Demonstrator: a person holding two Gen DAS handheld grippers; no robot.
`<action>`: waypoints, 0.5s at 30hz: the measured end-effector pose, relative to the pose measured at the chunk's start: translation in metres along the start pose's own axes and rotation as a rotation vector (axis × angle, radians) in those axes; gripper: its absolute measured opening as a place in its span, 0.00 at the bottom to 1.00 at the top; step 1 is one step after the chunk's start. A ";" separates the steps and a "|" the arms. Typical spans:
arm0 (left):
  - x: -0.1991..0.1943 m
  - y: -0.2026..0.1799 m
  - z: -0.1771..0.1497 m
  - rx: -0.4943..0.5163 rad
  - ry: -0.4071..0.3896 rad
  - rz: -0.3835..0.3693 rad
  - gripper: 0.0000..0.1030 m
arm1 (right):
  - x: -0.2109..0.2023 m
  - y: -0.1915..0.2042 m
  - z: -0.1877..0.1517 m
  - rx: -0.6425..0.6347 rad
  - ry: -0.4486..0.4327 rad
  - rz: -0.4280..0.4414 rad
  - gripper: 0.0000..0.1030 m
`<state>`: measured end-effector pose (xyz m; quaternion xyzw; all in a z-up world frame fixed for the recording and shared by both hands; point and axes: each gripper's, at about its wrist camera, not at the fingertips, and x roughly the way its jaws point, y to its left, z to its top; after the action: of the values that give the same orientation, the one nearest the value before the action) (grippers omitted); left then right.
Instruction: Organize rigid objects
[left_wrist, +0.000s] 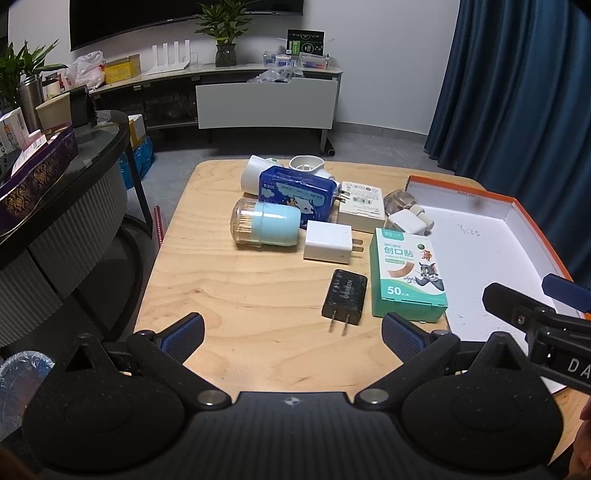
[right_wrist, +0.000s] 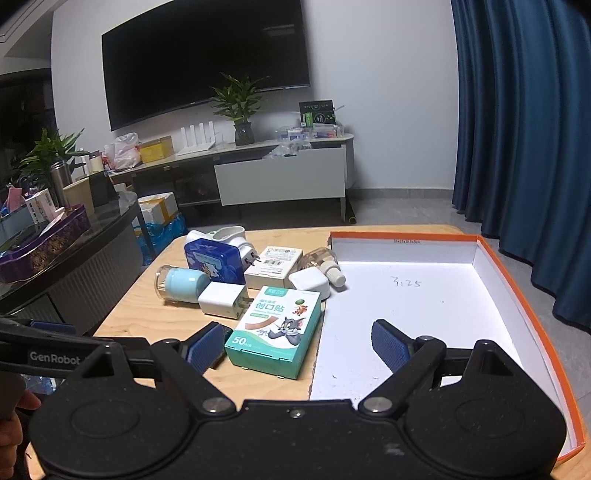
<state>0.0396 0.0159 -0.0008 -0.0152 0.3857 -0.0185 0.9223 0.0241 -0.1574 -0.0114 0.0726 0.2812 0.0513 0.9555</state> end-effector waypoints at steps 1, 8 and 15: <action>0.001 0.000 0.000 0.001 0.002 -0.001 1.00 | 0.001 0.000 0.000 0.003 0.006 0.002 0.99; 0.006 0.002 0.000 -0.013 0.001 -0.016 1.00 | 0.005 0.000 0.000 0.001 0.007 0.003 0.99; 0.019 -0.002 -0.003 -0.010 0.021 -0.028 1.00 | 0.011 -0.004 -0.001 0.015 0.023 0.000 0.99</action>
<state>0.0510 0.0128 -0.0163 -0.0249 0.3952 -0.0295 0.9178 0.0327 -0.1600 -0.0185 0.0792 0.2923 0.0502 0.9517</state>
